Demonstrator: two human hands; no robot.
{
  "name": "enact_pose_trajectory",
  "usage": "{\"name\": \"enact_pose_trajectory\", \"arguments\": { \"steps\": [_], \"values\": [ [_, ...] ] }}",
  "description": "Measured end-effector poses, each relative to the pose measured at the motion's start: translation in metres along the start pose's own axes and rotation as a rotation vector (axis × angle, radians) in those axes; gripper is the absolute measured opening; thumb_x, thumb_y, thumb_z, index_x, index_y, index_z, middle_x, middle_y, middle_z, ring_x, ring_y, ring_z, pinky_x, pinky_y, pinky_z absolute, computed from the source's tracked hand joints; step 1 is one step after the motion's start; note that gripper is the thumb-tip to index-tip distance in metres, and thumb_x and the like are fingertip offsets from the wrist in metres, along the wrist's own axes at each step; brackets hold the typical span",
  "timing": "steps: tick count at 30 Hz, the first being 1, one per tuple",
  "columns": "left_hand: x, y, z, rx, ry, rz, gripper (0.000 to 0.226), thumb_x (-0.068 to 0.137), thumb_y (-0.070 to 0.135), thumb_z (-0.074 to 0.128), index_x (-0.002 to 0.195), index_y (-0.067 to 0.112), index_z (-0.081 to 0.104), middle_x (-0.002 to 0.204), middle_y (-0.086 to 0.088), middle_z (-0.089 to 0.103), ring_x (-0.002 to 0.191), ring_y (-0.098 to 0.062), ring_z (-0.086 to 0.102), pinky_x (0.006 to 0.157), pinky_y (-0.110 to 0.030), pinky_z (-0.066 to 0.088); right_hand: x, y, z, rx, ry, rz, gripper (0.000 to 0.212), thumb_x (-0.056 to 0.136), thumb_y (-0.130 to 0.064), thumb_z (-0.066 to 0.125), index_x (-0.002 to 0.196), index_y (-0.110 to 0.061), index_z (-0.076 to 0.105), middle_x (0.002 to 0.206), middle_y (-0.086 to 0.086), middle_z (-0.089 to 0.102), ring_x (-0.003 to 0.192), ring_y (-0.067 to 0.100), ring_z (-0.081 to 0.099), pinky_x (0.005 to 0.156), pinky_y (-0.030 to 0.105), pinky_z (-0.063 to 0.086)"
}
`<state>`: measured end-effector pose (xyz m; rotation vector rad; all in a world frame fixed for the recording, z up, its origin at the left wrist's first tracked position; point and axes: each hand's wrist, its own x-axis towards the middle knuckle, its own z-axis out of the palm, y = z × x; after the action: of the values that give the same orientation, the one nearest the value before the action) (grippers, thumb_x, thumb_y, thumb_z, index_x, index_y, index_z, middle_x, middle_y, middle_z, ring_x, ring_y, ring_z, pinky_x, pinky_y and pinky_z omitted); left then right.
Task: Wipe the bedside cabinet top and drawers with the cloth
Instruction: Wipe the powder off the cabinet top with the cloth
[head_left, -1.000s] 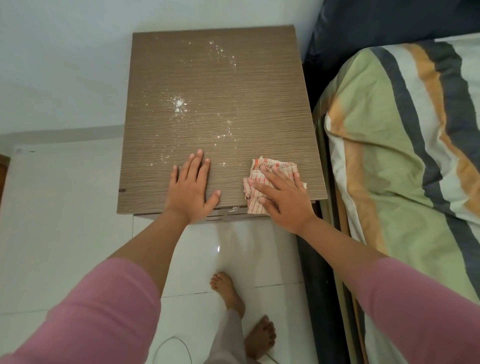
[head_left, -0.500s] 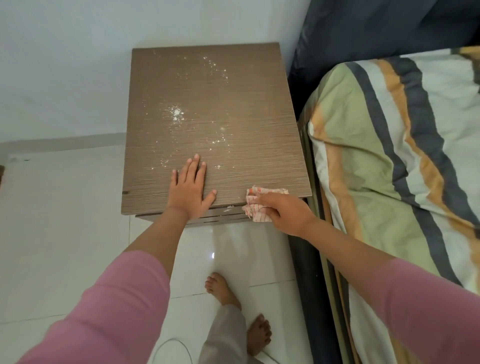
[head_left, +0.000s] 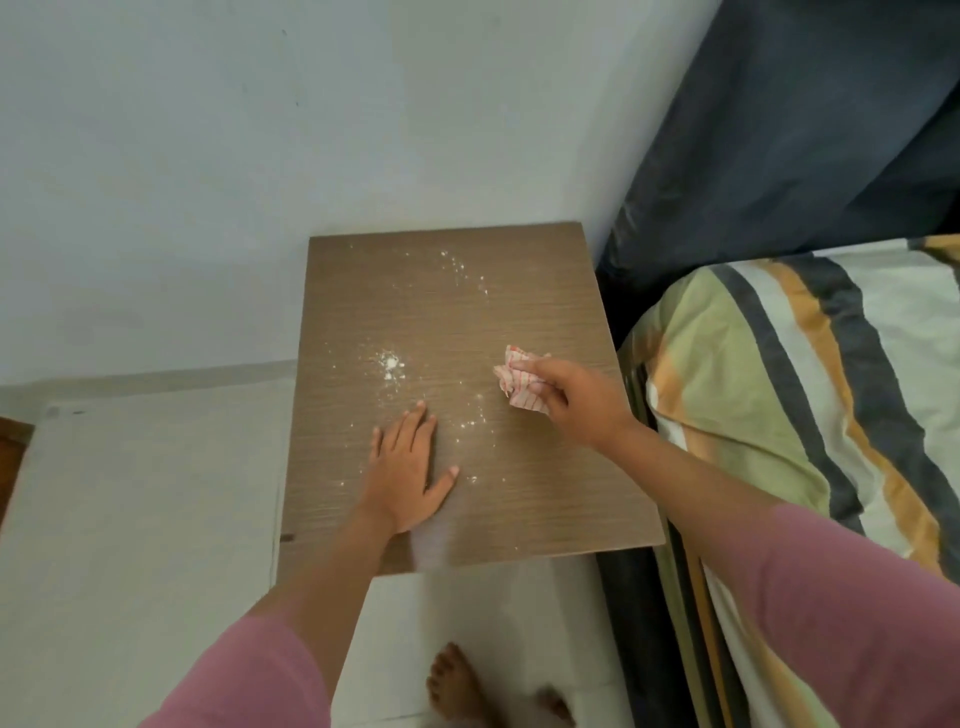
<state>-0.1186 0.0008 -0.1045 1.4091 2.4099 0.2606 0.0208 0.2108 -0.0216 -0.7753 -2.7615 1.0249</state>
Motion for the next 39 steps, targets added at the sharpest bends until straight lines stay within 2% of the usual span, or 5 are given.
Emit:
{"name": "enact_pose_trajectory", "arguments": {
  "steps": [5,14,19,22,39],
  "values": [
    [0.066,-0.022,-0.023,0.03,0.065,0.005,0.079,0.082,0.062,0.028,0.142,0.011,0.032,0.155,-0.007,0.018,0.141,-0.027,0.02,0.112,-0.049,0.006,0.069,0.01,-0.007,-0.018,0.08,0.009,0.036,0.093,-0.013,0.051,0.127,-0.024,0.057,0.127,0.003,0.062,0.116,0.024,0.056,0.082,0.022,0.039],
    [0.198,-0.049,-0.034,0.113,0.067,-0.029,0.073,0.089,0.056,0.023,0.147,0.012,0.016,0.158,-0.006,0.002,0.145,-0.022,0.001,0.113,-0.048,-0.003,0.216,0.05,0.0,-0.054,0.109,-0.064,0.039,0.094,-0.013,0.048,0.131,-0.025,0.053,0.141,0.004,0.049,0.135,0.027,0.038,0.104,0.048,0.04],
    [0.211,-0.053,-0.029,0.06,0.055,-0.057,0.07,0.088,0.054,0.033,0.146,0.017,0.018,0.158,-0.002,0.003,0.144,-0.02,0.001,0.115,-0.044,-0.002,0.274,0.071,0.021,-0.261,-0.085,-0.381,0.046,0.088,-0.006,0.051,0.132,-0.019,0.051,0.141,0.014,0.047,0.133,0.036,0.04,0.102,0.055,0.04],
    [0.211,-0.054,-0.029,0.073,0.035,-0.061,0.071,0.088,0.055,0.032,0.146,0.017,0.018,0.158,-0.002,0.001,0.144,-0.018,-0.002,0.115,-0.043,-0.003,0.288,0.079,0.039,-0.358,-0.161,-0.385,0.045,0.091,-0.024,0.041,0.136,-0.022,0.045,0.146,0.014,0.041,0.137,0.037,0.033,0.106,0.06,0.031],
    [0.212,-0.053,-0.034,0.044,-0.004,-0.078,0.07,0.087,0.054,0.035,0.144,0.016,0.021,0.158,-0.003,0.007,0.144,-0.018,0.0,0.114,-0.045,0.0,0.275,0.086,0.048,-0.457,-0.202,-0.307,0.051,0.095,-0.045,0.021,0.145,-0.04,0.024,0.158,-0.003,0.014,0.146,0.022,0.009,0.114,0.047,0.004]
  ]
}}
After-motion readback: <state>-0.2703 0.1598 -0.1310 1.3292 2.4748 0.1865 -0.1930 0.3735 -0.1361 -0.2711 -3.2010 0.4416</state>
